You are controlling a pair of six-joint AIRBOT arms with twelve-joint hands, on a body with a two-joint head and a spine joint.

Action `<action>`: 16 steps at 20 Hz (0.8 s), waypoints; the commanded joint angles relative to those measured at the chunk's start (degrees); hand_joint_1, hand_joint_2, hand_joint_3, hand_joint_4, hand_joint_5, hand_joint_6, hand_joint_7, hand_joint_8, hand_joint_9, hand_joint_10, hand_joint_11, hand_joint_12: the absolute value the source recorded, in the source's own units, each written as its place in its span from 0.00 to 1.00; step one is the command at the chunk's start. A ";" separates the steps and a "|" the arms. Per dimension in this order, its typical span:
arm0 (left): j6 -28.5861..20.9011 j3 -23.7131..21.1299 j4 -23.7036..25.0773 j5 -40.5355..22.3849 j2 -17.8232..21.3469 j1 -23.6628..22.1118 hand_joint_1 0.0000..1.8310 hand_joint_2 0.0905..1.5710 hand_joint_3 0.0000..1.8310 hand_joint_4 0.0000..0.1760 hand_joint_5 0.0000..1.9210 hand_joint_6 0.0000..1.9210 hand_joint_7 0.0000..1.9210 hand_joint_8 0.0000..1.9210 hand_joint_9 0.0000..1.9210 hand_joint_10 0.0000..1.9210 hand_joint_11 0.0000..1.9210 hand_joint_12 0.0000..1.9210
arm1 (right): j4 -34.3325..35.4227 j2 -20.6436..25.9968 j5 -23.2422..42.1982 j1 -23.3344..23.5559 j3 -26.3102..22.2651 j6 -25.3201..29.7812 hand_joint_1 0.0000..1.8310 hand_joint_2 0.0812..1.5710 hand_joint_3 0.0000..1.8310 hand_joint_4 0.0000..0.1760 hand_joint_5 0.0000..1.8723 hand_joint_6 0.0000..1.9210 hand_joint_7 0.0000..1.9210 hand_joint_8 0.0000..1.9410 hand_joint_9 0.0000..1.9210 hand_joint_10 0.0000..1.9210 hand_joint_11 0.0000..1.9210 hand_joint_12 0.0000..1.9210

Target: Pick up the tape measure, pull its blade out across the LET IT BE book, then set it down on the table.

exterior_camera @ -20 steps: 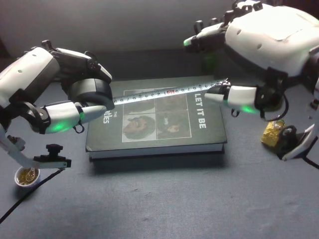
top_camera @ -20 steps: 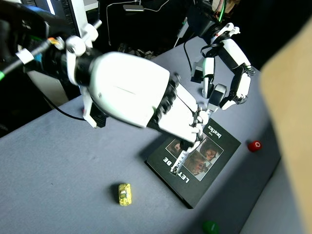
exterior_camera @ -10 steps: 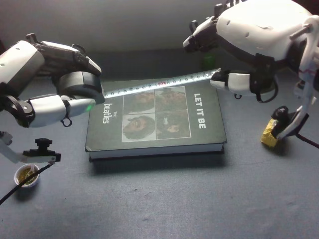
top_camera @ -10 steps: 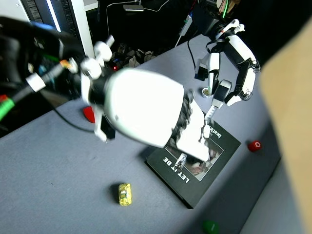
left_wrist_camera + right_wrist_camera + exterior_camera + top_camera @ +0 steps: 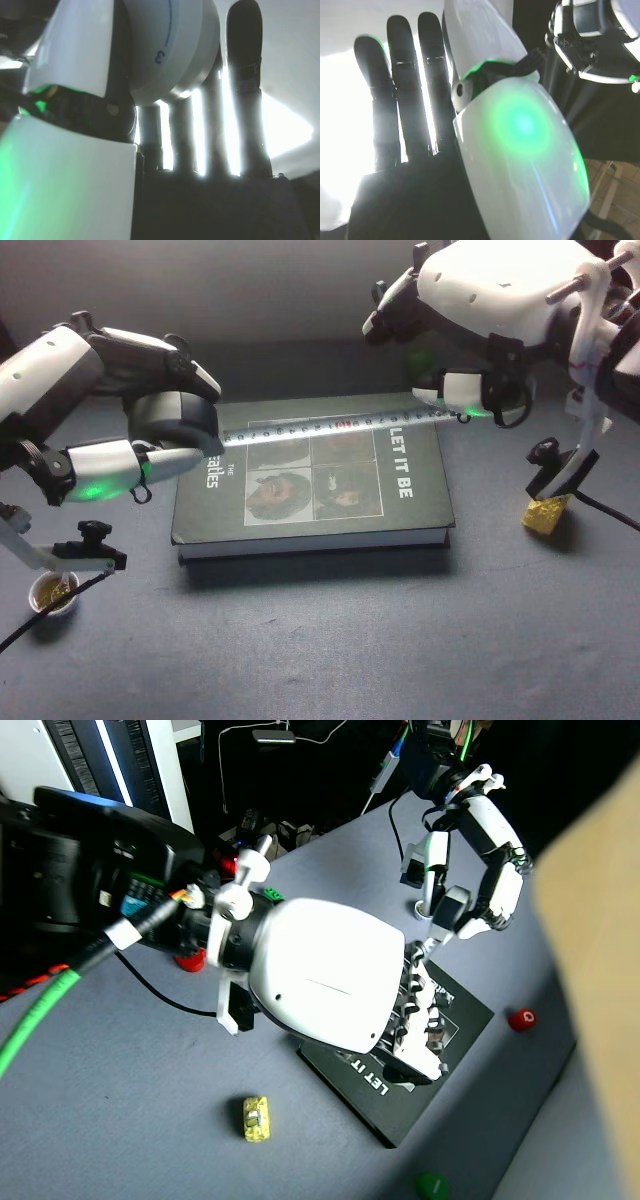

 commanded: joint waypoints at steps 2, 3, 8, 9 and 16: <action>-1.78 0.60 0.72 -8.58 -0.17 0.10 0.75 0.68 0.00 0.00 0.54 0.40 0.52 0.49 0.47 0.64 0.43 0.54 | 0.26 -0.17 6.48 0.95 0.03 -1.57 0.67 0.70 0.00 0.00 0.42 0.01 0.47 0.01 0.44 0.04 0.23 0.67; -2.31 0.84 0.99 -9.09 -0.29 0.26 0.75 0.68 0.00 0.00 0.54 0.39 0.52 0.49 0.48 0.63 0.44 0.54 | 1.85 -0.29 7.29 0.97 -0.15 -2.45 0.68 0.70 0.00 0.00 0.43 0.01 0.48 0.01 0.44 0.04 0.23 0.66; -3.76 2.53 3.03 -9.81 -0.69 0.66 0.75 0.68 0.00 0.00 0.54 0.39 0.52 0.48 0.47 0.64 0.42 0.53 | 9.82 0.11 8.09 2.36 -1.39 -7.42 0.68 0.70 0.00 0.00 0.43 0.01 0.48 0.01 0.45 0.04 0.25 0.67; -3.96 2.66 3.18 -9.81 -0.74 0.68 0.75 0.68 0.00 0.00 0.54 0.40 0.52 0.48 0.47 0.64 0.43 0.54 | 10.46 0.20 8.07 2.61 -1.63 -7.64 0.68 0.70 0.00 0.00 0.43 0.01 0.48 0.01 0.45 0.04 0.25 0.67; -4.04 2.48 3.54 -9.81 -0.88 0.78 0.75 0.68 0.00 0.00 0.54 0.40 0.53 0.48 0.48 0.63 0.43 0.53 | 15.09 0.83 8.24 3.07 -4.30 -9.96 0.67 0.70 0.00 0.00 0.44 0.01 0.48 0.01 0.45 0.04 0.24 0.67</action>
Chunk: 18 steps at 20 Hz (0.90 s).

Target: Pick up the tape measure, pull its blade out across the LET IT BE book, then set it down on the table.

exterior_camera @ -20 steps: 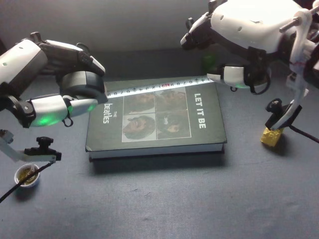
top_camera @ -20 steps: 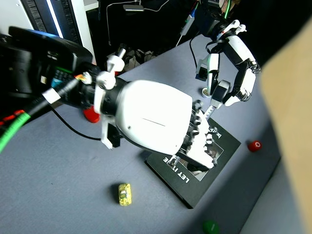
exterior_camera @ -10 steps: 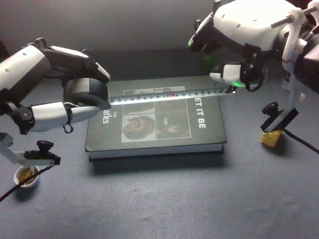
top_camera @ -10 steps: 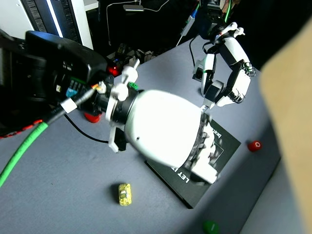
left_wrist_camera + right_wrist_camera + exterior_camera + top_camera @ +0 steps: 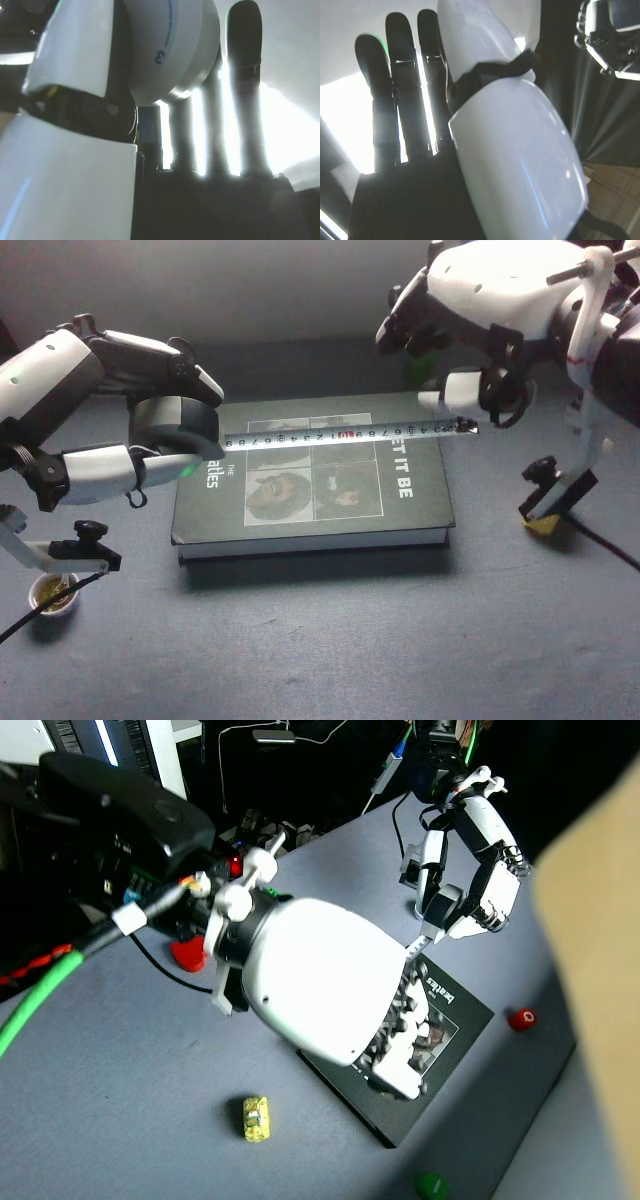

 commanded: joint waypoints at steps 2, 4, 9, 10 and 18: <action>-0.84 0.17 -0.18 -7.80 -0.14 -0.36 0.75 0.68 0.00 0.00 0.54 0.39 0.53 0.47 0.48 0.63 0.44 0.52 | -2.91 0.39 3.03 0.04 -0.69 -0.44 0.68 0.70 0.00 0.00 0.44 0.01 0.48 0.01 0.45 0.04 0.24 0.67; -1.08 0.22 -0.16 -7.80 -0.14 -0.36 0.75 0.68 0.00 0.00 0.54 0.39 0.53 0.48 0.48 0.63 0.44 0.52 | -1.78 0.38 4.08 -0.59 -1.16 -0.93 0.68 0.70 0.00 0.00 0.44 0.01 0.48 0.01 0.45 0.04 0.24 0.68; -1.08 0.24 0.08 -7.80 -0.20 -0.35 0.75 0.68 0.00 0.00 0.54 0.39 0.53 0.47 0.48 0.63 0.44 0.52 | 0.07 0.12 5.16 -1.85 -1.27 -1.58 0.68 0.70 0.00 0.00 0.44 0.00 0.48 0.00 0.45 0.04 0.27 0.71; -1.08 0.21 0.16 -7.80 -0.20 -0.35 0.75 0.68 0.00 0.00 0.54 0.39 0.53 0.47 0.48 0.63 0.44 0.52 | 0.26 0.12 5.39 -1.94 -1.35 -1.76 0.67 0.70 0.00 0.00 0.44 0.00 0.48 0.00 0.45 0.04 0.26 0.70; -2.33 0.32 0.20 -7.01 -0.29 -0.36 0.75 0.68 0.00 0.00 0.54 0.39 0.53 0.47 0.48 0.63 0.43 0.52 | 3.63 0.24 7.39 -1.77 -2.80 -2.94 0.67 0.71 0.00 0.00 0.44 0.01 0.49 0.00 0.44 0.04 0.20 0.67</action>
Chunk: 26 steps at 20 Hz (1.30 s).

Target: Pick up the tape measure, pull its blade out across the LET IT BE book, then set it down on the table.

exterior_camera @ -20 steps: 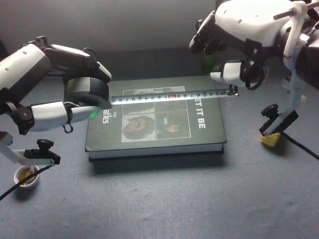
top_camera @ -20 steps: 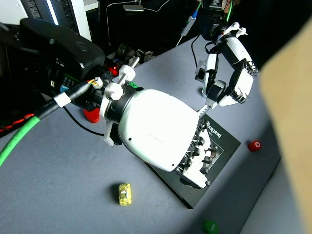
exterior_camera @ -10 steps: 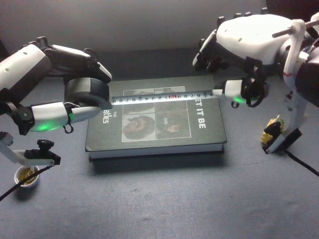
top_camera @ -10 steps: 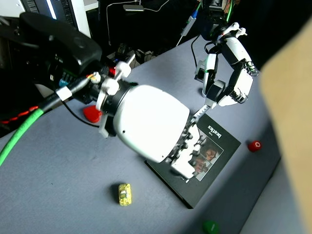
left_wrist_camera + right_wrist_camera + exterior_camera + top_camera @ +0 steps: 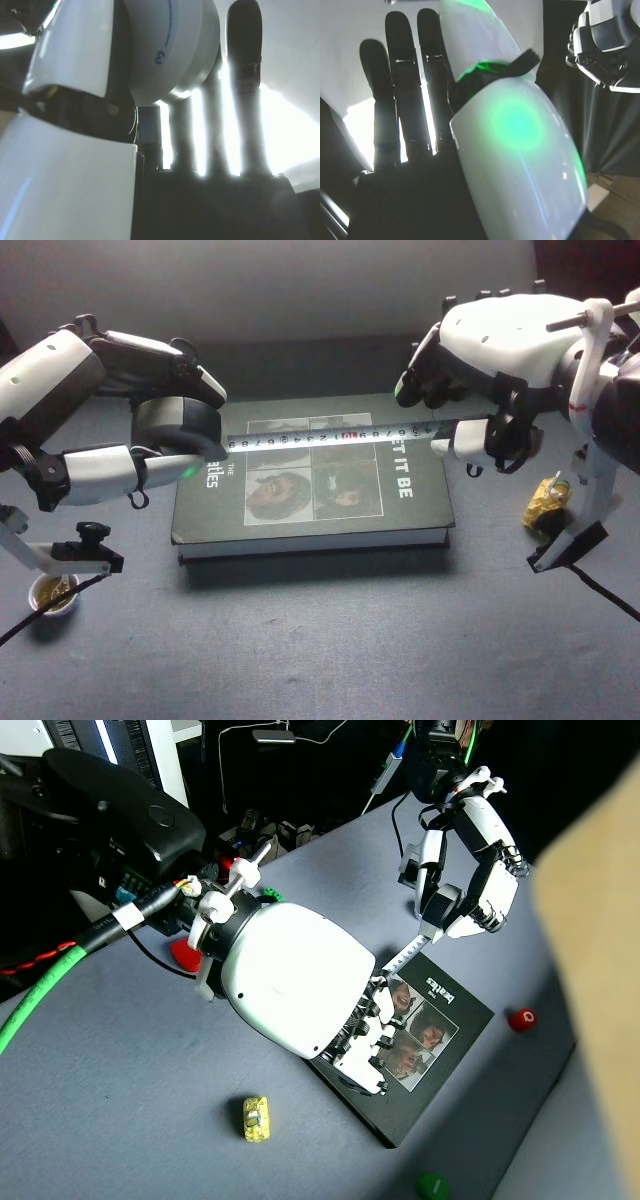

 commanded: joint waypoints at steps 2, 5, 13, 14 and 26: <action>-1.04 0.29 -0.20 -7.00 -0.20 -0.28 0.75 0.68 0.00 0.00 0.54 0.39 0.53 0.47 0.48 0.63 0.44 0.52 | -4.07 0.23 2.67 0.48 -0.19 -0.43 0.67 0.71 0.00 0.00 0.44 0.01 0.49 0.00 0.44 0.04 0.21 0.67; -1.14 0.35 -0.07 -6.58 -0.18 -0.27 0.75 0.68 0.00 0.00 0.54 0.39 0.53 0.47 0.48 0.63 0.44 0.52 | -4.13 0.27 3.19 0.24 -0.24 -0.65 0.67 0.71 0.00 0.00 0.44 0.00 0.49 0.00 0.44 0.04 0.22 0.67; -1.70 0.60 1.37 -5.15 -0.19 -0.42 0.75 0.68 0.00 0.00 0.53 0.39 0.53 0.48 0.49 0.63 0.46 0.53 | -4.20 0.38 5.23 -0.29 -1.34 -1.10 0.66 0.71 0.00 0.00 0.45 0.01 0.49 0.00 0.44 0.04 0.20 0.67; -1.70 0.66 1.41 -5.14 -0.19 -0.42 0.75 0.68 0.00 0.00 0.53 0.39 0.52 0.50 0.49 0.62 0.45 0.52 | -4.22 0.38 5.61 -0.43 -1.62 -1.17 0.66 0.71 0.00 0.00 0.45 0.01 0.49 0.00 0.44 0.04 0.19 0.66; -2.65 2.25 1.73 -5.05 -0.35 -0.78 0.75 0.68 0.00 0.00 0.54 0.38 0.52 0.50 0.49 0.62 0.46 0.51 | -3.84 0.67 9.42 -1.47 -4.67 -1.61 0.65 0.71 0.00 0.00 0.45 0.00 0.49 0.00 0.44 0.04 0.18 0.67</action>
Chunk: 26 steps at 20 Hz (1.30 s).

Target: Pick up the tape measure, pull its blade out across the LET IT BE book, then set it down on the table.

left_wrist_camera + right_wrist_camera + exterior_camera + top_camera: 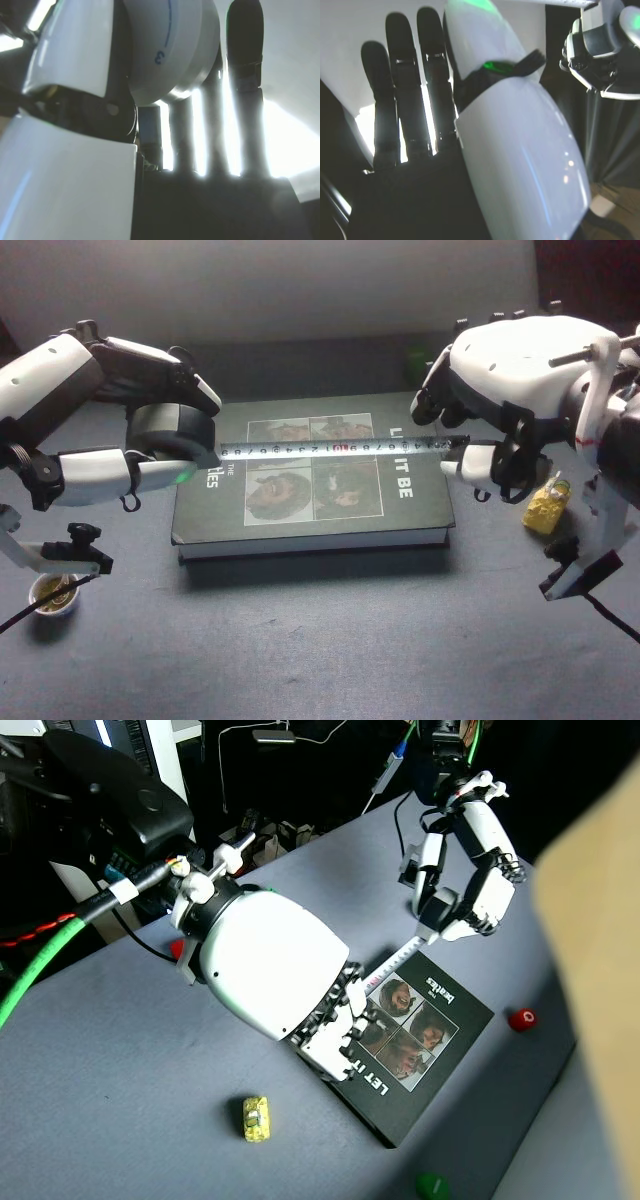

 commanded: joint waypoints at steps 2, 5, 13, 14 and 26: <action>-0.93 0.33 -0.46 -7.41 -0.40 -0.75 0.75 0.68 0.00 0.00 0.54 0.38 0.52 0.50 0.49 0.62 0.46 0.51 | -3.96 0.31 1.94 0.02 -0.29 0.17 0.65 0.71 0.00 0.00 0.45 0.00 0.49 0.00 0.44 0.04 0.18 0.67; -1.09 0.31 -0.30 -7.41 -0.45 -0.76 0.75 0.68 0.00 0.00 0.54 0.39 0.52 0.50 0.49 0.62 0.45 0.52 | -4.04 0.21 1.87 -0.43 -0.25 0.25 0.64 0.71 0.00 0.00 0.45 0.00 0.49 0.00 0.44 0.04 0.18 0.67; -1.41 0.47 -0.07 -7.41 -0.42 -0.80 0.75 0.68 0.00 0.00 0.54 0.39 0.53 0.49 0.48 0.62 0.46 0.52 | -4.32 0.02 0.83 -0.54 0.23 1.00 0.65 0.71 0.00 0.00 0.45 0.00 0.50 0.00 0.44 0.04 0.18 0.68; -1.42 0.47 -0.06 -7.41 -0.42 -0.77 0.75 0.68 0.00 0.00 0.53 0.39 0.53 0.50 0.48 0.62 0.46 0.52 | -4.38 -0.07 0.64 -0.61 0.36 1.09 0.65 0.71 0.00 0.00 0.45 0.00 0.50 0.00 0.44 0.04 0.18 0.68; -1.69 0.54 0.16 -7.45 -0.44 -0.65 0.75 0.68 0.00 0.00 0.54 0.38 0.52 0.50 0.49 0.62 0.45 0.53 | -5.67 -0.72 -0.11 -1.00 1.80 2.30 0.64 0.71 0.00 0.00 0.45 0.00 0.50 0.00 0.44 0.05 0.18 0.68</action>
